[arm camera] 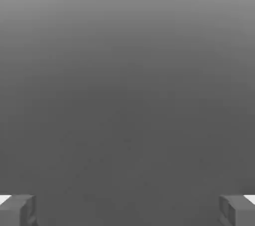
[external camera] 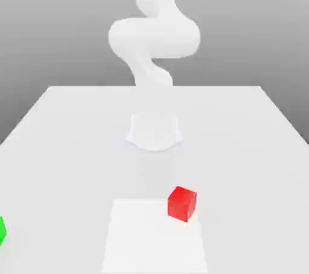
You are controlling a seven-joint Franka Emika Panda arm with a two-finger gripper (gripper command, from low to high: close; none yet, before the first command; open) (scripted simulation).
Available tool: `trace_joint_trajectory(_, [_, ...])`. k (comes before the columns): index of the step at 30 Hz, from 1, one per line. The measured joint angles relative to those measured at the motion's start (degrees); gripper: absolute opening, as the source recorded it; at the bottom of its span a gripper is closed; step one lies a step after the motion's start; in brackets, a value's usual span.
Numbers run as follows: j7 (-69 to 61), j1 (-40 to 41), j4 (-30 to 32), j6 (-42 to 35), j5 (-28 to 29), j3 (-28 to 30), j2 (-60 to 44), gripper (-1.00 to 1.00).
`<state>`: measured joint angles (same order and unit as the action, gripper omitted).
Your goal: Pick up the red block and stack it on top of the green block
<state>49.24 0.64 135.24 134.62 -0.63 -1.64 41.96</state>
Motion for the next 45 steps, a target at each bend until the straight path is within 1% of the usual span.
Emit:
trace_joint_trajectory(12, [20.16,2.83,19.35,16.36,-2.73,-9.47,-22.77,0.00])
trace_joint_trajectory(17, [30.82,3.49,28.12,25.05,-2.70,-13.13,-35.17,0.00])
trace_joint_trajectory(20, [36.42,4.11,29.04,31.14,2.11,-12.90,-43.06,0.00])
trace_joint_trajectory(22, [39.96,2.36,28.59,34.69,6.68,-10.09,-47.44,0.00])
trace_joint_trajectory(24, [42.67,-1.00,27.99,38.18,10.34,-5.88,-51.64,0.00])
trace_joint_trajectory(25, [43.43,-2.35,27.77,39.46,11.37,-4.28,-53.14,-1.00])
trace_joint_trajectory(30, [43.52,-2.34,27.77,39.58,11.46,-4.29,-53.14,-1.00])
trace_joint_trajectory(31, [43.87,-3.03,27.66,40.21,11.93,-3.48,-53.89,-1.00])
trace_joint_trajectory(32, [43.54,-2.55,27.76,39.66,11.47,-4.08,-53.24,-1.00])
trace_joint_trajectory(36, [38.44,-0.29,28.86,33.84,4.37,-8.22,-46.24,-1.00])
trace_joint_trajectory(39, [35.09,-1.42,29.78,28.65,-0.25,-8.48,-40.08,-1.00])
trace_joint_trajectory(41, [32.45,1.24,27.62,26.06,-1.33,-6.80,-39.64,-1.00])
trace_joint_trajectory(45, [25.95,8.49,19.94,21.93,-2.07,-3.22,-43.18,-1.00])
